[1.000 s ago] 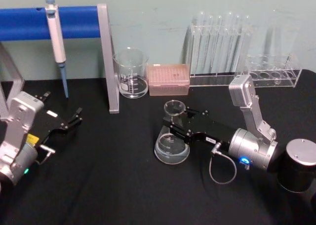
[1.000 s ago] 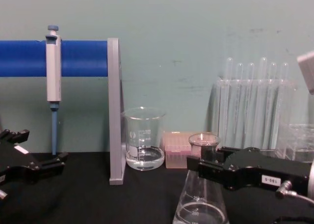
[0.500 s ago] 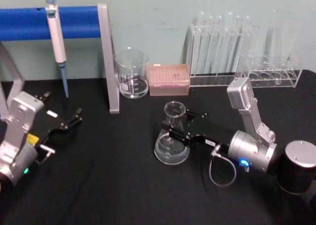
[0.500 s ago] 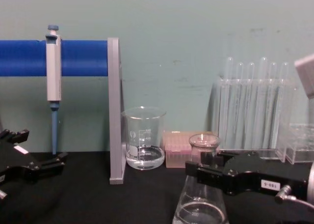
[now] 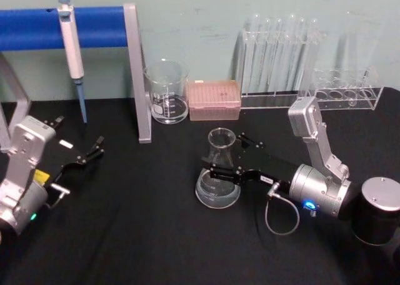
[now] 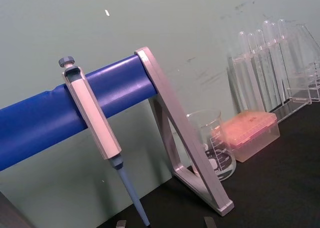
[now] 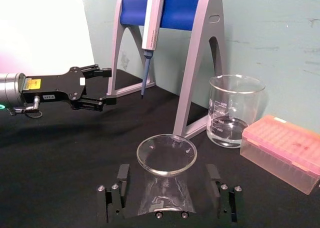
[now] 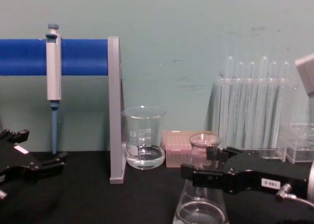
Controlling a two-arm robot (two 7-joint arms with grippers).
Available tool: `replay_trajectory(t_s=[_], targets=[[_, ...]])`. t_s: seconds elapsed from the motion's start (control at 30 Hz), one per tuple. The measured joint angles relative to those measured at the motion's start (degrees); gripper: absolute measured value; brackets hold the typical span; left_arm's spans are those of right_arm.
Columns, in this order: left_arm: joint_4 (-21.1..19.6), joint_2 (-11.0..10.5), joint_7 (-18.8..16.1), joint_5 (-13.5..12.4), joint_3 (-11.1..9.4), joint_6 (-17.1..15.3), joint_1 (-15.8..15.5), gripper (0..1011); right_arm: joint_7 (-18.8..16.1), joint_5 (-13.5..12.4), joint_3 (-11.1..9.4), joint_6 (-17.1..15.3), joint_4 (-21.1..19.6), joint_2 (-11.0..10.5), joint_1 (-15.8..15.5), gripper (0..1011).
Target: Grasp the erlenmeyer flask with one hand, shake it three times, then place it back.
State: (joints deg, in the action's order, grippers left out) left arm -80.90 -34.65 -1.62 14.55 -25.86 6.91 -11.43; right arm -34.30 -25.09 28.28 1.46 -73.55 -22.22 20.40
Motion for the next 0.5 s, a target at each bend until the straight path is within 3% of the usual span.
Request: replay_trajectory(t_s=[0.1,0.5], targets=[[0.00,0.00,0.00,0.00,0.00,0.00,0.00,1001,0.01,-0.02,-0.02,0.01,-0.01,0.00,0.02,1002],[0.00,0.00,0.00,0.00,0.00,0.00,0.00,1001,0.00,-0.10,-0.08,0.07,-0.07,0.00,0.04,1003]])
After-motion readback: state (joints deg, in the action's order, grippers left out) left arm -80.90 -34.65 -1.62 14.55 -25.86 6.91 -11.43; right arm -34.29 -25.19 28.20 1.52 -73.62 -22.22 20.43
